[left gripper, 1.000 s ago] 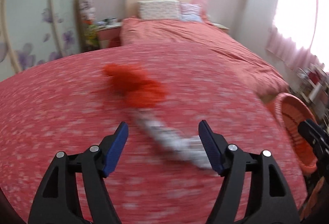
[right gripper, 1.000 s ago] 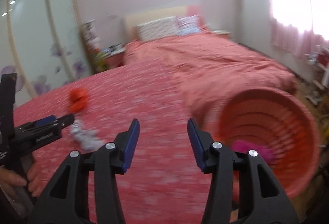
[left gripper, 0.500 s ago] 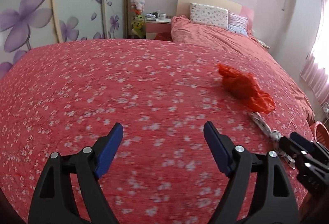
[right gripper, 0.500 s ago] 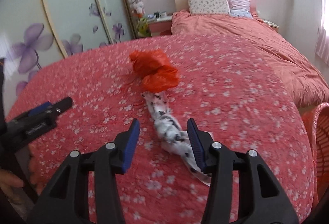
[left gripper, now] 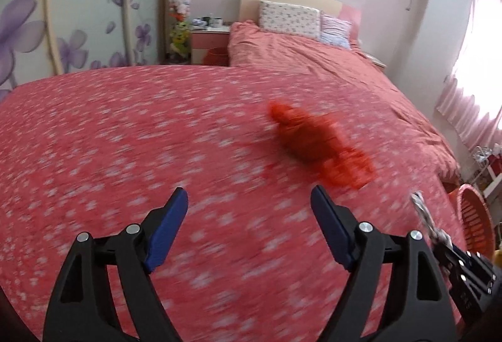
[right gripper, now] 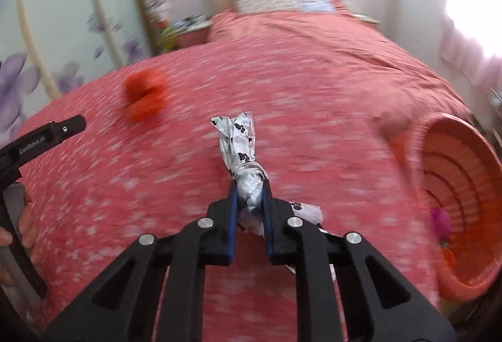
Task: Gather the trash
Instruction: 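Grasp the white patterned bag with the right tool while the left tool grasps the red bag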
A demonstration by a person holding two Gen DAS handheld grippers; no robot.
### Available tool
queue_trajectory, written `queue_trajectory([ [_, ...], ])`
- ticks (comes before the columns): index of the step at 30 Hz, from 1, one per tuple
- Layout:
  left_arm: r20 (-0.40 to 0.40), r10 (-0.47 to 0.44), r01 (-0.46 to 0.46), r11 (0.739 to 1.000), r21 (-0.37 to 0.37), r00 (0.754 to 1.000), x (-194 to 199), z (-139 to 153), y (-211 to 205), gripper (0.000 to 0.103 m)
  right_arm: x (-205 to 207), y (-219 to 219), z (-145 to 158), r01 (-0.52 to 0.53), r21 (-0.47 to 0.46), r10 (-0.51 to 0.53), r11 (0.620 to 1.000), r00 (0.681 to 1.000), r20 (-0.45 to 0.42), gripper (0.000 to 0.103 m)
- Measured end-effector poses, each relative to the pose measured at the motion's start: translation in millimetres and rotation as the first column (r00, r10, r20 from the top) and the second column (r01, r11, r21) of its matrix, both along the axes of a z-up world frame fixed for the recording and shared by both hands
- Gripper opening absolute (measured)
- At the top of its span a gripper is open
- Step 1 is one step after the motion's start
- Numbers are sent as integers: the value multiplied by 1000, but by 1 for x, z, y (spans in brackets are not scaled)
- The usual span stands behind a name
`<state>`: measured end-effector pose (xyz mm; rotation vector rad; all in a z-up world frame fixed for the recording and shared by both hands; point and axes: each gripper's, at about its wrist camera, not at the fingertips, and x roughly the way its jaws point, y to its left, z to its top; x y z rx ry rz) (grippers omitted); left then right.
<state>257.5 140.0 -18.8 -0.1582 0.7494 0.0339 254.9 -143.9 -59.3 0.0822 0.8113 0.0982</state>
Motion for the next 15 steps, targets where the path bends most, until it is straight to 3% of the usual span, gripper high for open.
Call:
queue_trajectory([
  [7, -14, -9, 9, 1000, 1, 1000, 61, 4, -47, 80, -1, -43, 7, 90, -1, -90, 996, 995, 52, 15],
  [13, -127, 31, -30, 1000, 10, 991, 96, -22, -51, 80, -2, -54, 1, 87, 12, -88, 996, 995, 55, 15],
  [15, -154, 25, -28, 999, -18, 988, 98, -28, -53, 74, -1, -56, 0, 86, 20, -87, 996, 995, 56, 15],
])
